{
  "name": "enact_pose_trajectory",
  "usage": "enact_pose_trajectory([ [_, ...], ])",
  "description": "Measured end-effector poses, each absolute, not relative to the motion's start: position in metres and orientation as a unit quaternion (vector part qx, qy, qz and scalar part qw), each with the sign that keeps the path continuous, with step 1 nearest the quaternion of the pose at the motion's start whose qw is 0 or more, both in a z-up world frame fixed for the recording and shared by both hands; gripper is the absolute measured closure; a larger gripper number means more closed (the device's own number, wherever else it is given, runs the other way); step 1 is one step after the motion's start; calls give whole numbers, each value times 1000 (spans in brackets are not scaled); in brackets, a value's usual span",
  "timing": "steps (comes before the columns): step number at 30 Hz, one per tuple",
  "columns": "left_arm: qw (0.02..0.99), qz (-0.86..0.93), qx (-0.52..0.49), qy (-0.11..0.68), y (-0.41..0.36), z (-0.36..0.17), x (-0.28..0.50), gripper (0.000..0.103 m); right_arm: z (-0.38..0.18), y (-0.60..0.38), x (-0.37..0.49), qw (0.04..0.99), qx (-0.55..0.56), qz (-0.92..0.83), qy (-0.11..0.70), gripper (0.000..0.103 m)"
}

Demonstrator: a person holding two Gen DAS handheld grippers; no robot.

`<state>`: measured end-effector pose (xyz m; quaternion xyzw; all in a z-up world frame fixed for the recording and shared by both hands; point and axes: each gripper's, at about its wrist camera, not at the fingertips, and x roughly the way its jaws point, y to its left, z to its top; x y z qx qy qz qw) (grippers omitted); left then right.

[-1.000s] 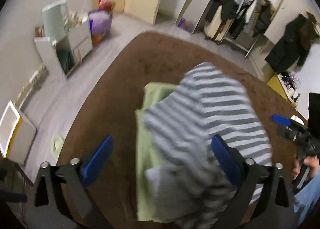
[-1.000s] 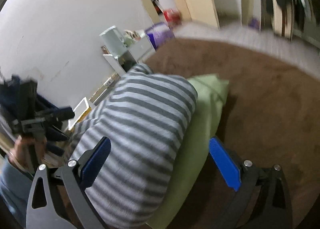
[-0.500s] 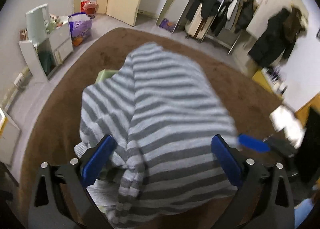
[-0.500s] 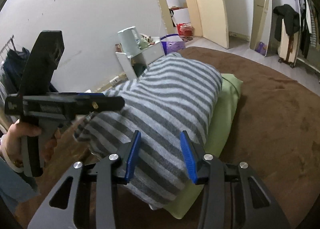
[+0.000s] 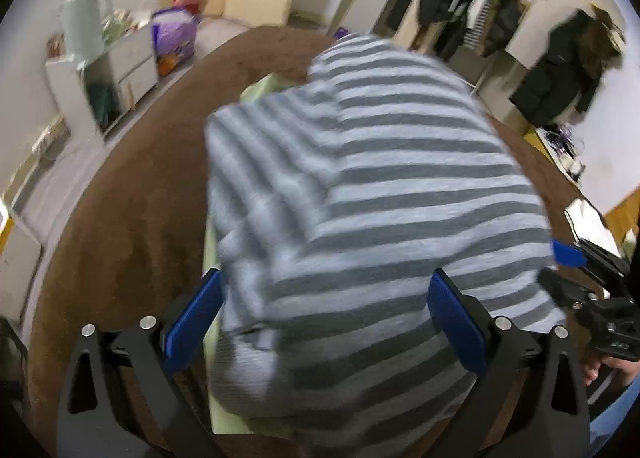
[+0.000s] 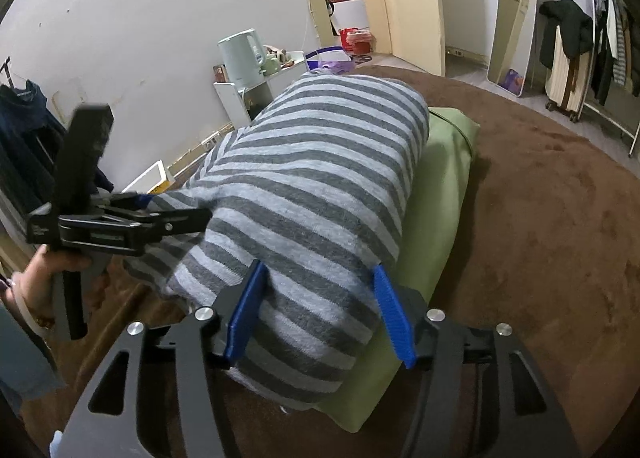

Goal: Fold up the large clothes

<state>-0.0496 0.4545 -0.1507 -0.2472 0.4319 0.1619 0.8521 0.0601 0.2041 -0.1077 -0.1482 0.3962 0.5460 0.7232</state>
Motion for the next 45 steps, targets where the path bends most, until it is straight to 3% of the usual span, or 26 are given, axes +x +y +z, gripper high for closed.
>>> enact_pose_trajectory([
  [3,840,149,-306,424,465,-170,-56,5,-111,202,63,721,-141,547,402,40],
  [11,855,162,-266,414,450,-151,-56,5,-108,202,65,729,-141,542,393,36],
  [16,857,203,-237,409,446,-118,-72,6,-88,187,60,756,-147,510,383,5],
  [27,868,233,-89,429,383,-38,-109,6,-52,139,23,756,-152,482,415,5],
  [45,870,238,-81,424,275,-20,-206,6,-15,60,-116,790,-191,428,397,5],
])
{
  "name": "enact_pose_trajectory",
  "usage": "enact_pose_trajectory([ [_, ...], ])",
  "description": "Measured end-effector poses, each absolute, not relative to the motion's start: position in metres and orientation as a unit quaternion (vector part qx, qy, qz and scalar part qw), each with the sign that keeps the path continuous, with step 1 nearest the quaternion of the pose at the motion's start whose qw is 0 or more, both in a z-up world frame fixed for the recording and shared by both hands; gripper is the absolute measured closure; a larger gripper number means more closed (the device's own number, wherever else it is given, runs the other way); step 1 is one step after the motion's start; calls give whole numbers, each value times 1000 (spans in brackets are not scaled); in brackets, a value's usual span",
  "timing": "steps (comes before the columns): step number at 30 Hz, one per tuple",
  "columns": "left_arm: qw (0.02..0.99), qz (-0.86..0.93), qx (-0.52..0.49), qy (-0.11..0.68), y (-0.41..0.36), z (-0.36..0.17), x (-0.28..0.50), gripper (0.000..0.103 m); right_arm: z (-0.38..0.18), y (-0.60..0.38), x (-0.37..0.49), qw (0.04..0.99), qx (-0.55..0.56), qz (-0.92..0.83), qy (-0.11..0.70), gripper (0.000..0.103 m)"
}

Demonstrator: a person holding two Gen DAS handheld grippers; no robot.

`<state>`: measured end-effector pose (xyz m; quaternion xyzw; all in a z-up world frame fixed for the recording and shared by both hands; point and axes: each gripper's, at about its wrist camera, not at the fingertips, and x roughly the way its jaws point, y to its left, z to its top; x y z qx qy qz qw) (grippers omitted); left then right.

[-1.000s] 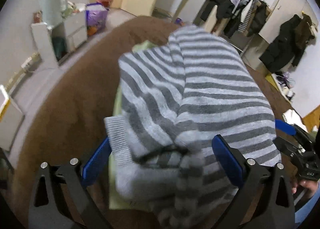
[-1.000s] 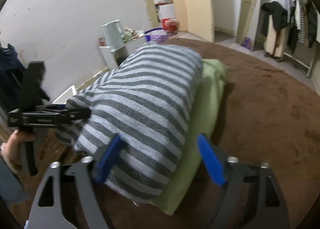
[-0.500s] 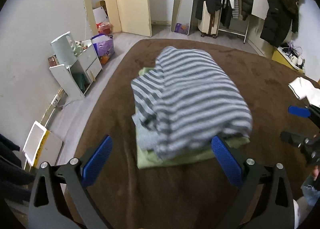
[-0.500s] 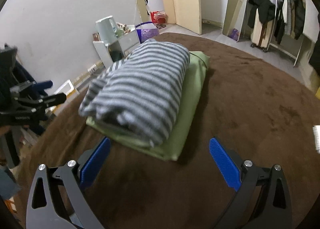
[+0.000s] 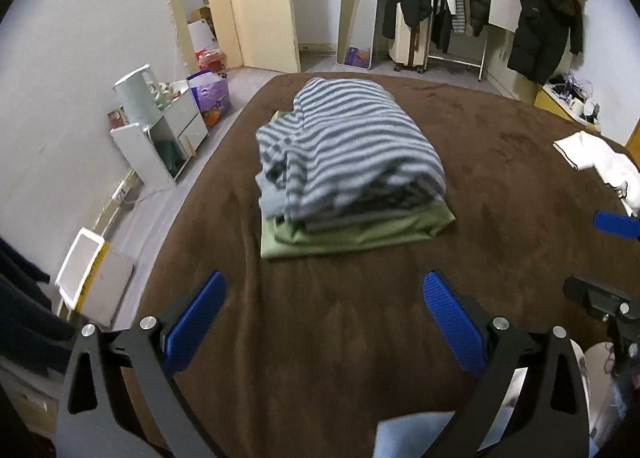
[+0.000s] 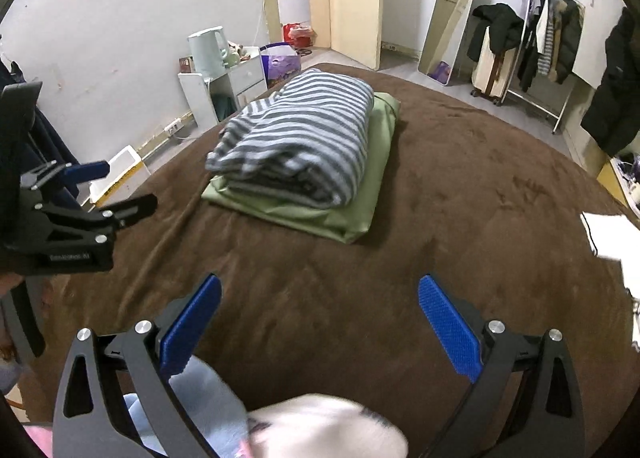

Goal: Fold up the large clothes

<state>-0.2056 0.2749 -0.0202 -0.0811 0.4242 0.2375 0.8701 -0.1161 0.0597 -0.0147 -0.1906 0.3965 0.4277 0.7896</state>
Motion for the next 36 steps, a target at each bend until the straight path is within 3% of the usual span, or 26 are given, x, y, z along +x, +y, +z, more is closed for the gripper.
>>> enact_pose_trajectory([
  [11,872,240,-59,423,235,-32,-235,6,-26,45,-143,793,-190,423,395,5],
  [36,877,235,-56,415,231,-30,-234,6,-25,48,-147,802,-190,418,381,5],
])
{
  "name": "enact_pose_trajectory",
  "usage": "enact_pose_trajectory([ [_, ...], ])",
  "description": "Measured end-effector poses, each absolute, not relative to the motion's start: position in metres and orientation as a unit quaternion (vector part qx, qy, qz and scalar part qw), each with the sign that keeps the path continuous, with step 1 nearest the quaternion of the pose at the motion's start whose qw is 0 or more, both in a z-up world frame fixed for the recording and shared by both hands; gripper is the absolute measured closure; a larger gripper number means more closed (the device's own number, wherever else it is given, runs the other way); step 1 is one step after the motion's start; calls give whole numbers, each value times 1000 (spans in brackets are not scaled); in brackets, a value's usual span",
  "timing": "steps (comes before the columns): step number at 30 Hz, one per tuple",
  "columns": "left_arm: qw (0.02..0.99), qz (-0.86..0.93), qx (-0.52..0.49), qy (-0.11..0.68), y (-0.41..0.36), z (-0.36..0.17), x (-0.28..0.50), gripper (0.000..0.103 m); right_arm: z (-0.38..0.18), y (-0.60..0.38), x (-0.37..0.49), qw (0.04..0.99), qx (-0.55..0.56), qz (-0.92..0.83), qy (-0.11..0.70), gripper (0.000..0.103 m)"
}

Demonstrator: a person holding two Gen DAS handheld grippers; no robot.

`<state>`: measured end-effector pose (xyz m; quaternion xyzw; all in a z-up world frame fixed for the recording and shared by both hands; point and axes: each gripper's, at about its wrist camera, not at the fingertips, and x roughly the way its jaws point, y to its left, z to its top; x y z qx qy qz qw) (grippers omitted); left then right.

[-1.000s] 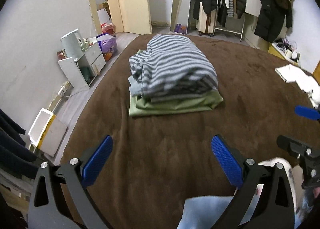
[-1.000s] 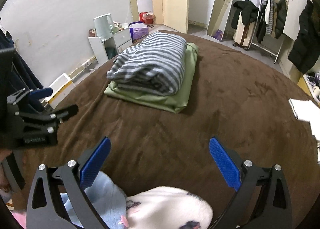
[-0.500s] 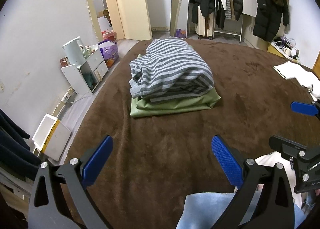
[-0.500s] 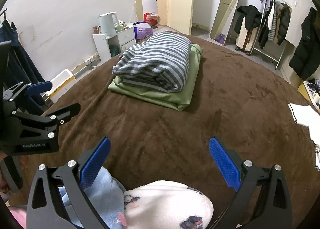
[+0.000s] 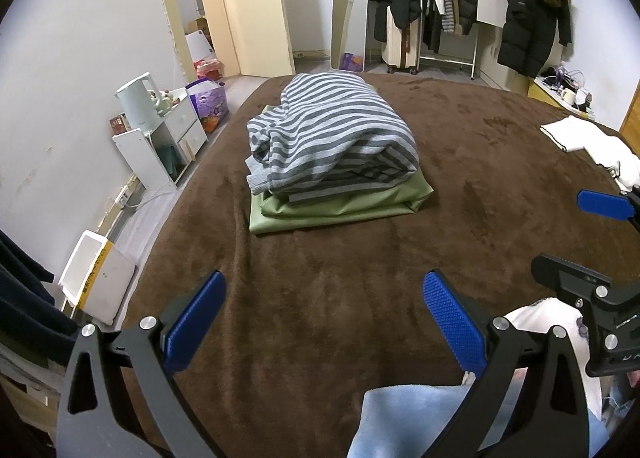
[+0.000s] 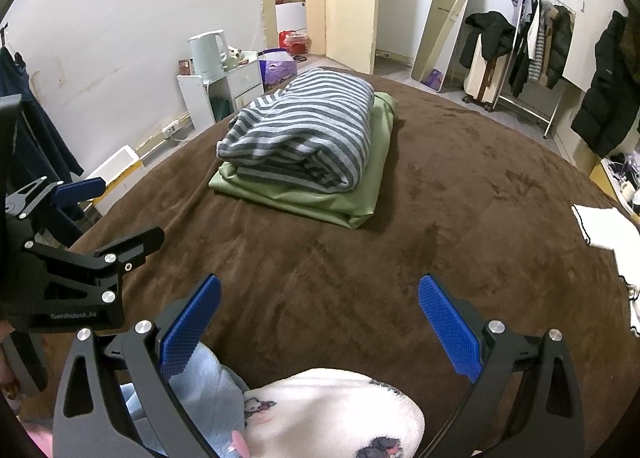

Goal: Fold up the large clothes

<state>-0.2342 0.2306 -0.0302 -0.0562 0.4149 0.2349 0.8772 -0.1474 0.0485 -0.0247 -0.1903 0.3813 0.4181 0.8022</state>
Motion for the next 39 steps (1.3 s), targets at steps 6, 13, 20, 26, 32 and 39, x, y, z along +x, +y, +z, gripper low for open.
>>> enact_pose_trajectory([
  [6,877,231,-57,417,230,-31,-231,6,-26,51,-144,804,-190,414,381,5],
  [13,879,220,-63,418,232,-34,-222,6,-27,55,-141,805,-191,412,383,5],
  [20,881,219,-57,416,232,-34,-221,6,-28,56,-139,805,-189,409,385,5],
  [26,877,224,-61,420,238,-37,-221,6,-30,56,-136,806,-186,406,389,5],
  [32,877,225,-58,421,239,-38,-222,6,-31,56,-135,806,-186,405,389,5],
  [39,877,229,-60,418,241,-37,-224,6,-31,58,-135,806,-187,405,389,5],
])
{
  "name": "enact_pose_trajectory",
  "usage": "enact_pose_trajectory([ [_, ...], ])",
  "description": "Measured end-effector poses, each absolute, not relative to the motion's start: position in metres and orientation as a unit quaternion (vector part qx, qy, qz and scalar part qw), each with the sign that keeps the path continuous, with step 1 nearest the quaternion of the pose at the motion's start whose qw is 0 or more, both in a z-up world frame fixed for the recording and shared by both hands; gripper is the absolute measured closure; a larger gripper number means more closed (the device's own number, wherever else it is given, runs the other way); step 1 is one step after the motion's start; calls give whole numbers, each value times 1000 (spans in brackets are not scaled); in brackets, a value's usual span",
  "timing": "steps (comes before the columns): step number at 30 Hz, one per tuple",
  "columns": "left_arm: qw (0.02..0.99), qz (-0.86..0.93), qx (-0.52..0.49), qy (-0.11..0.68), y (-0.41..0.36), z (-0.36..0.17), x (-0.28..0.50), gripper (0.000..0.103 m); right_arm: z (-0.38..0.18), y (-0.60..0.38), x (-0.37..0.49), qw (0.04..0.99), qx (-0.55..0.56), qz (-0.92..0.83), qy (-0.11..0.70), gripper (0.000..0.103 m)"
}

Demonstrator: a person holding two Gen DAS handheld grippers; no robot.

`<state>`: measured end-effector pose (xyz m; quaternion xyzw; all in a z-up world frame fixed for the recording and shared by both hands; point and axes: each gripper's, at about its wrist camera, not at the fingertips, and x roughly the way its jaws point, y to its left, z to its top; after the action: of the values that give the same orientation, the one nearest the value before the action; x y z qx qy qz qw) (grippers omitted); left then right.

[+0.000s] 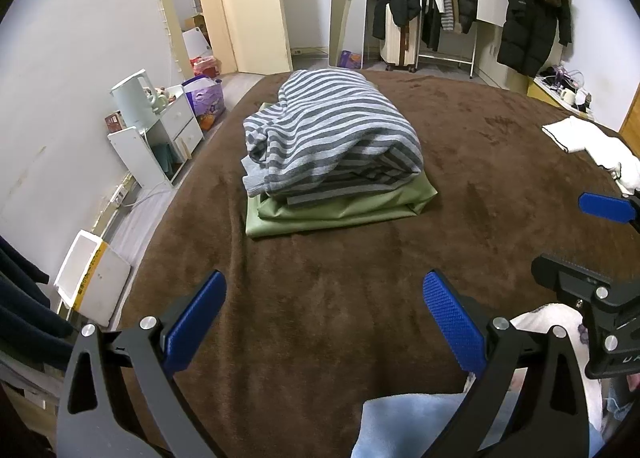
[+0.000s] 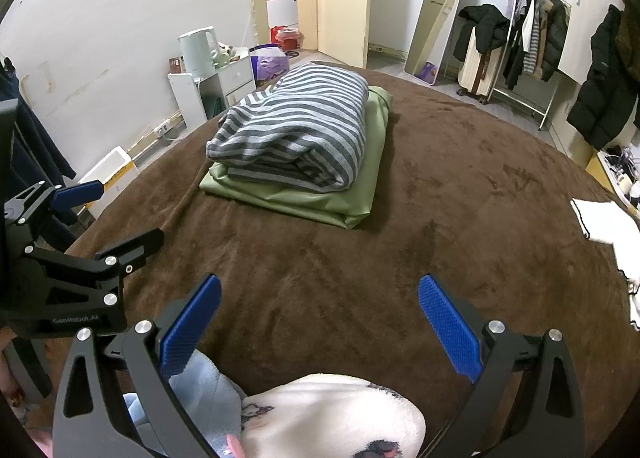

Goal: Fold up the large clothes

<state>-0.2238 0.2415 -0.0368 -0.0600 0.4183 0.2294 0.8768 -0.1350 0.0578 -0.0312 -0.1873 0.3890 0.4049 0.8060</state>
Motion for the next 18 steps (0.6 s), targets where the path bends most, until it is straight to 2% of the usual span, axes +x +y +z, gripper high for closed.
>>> enact_pose_trajectory([
  [18,883,231,-34,408,236,-32,-225,6,-36,56,-139,802,-191,410,391,6],
])
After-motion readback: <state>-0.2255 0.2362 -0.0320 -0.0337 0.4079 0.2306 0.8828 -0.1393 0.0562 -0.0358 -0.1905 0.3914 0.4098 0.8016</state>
